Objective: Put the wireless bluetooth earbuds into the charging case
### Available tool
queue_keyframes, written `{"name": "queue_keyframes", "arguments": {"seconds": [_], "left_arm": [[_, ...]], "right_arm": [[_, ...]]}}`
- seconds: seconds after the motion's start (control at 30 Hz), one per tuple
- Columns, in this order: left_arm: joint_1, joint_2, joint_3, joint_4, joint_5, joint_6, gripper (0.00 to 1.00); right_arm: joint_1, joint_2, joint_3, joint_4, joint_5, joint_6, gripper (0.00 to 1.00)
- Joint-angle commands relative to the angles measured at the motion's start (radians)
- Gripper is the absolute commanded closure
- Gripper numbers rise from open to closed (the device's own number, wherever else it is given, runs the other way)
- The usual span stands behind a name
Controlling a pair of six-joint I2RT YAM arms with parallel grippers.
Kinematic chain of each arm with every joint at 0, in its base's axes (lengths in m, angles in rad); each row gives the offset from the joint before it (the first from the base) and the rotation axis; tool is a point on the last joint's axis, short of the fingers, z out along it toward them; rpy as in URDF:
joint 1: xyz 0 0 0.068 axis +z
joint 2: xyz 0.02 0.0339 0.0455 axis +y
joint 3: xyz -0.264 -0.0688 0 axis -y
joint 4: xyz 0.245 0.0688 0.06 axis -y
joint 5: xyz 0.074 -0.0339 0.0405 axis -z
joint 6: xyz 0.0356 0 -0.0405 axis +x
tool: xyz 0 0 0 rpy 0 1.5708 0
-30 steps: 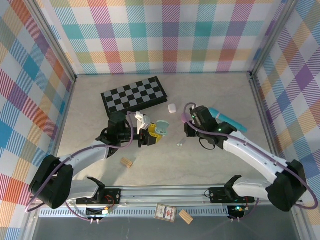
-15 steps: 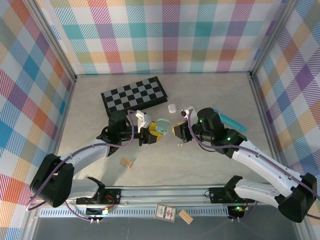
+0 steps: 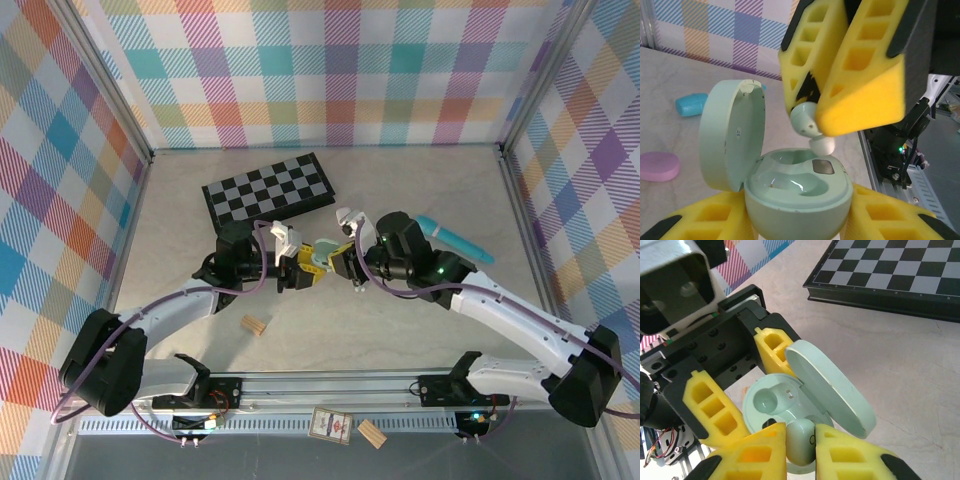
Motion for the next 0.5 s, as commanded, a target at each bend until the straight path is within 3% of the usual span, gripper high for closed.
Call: {"name": "queue_keyframes", "arguments": {"seconds": [0.0,0.27,0.47], "left_arm": [[0.006,-0.030,0.022,0.041,0.040,-0.009,0.61],[0.005,-0.036,0.021,0.044,0.045,-0.015,0.61],[0.006,-0.042,0.018,0.044,0.040,-0.015,0.61]], "right_arm": [[0.006,0.004,0.028,-0.003,0.020,-0.022,0.82],[0.007,0.025,0.026,-0.006,0.028,-0.025,0.82],[0.007,0.023,0.028,-0.016,-0.039,-0.034,0.77]]}}
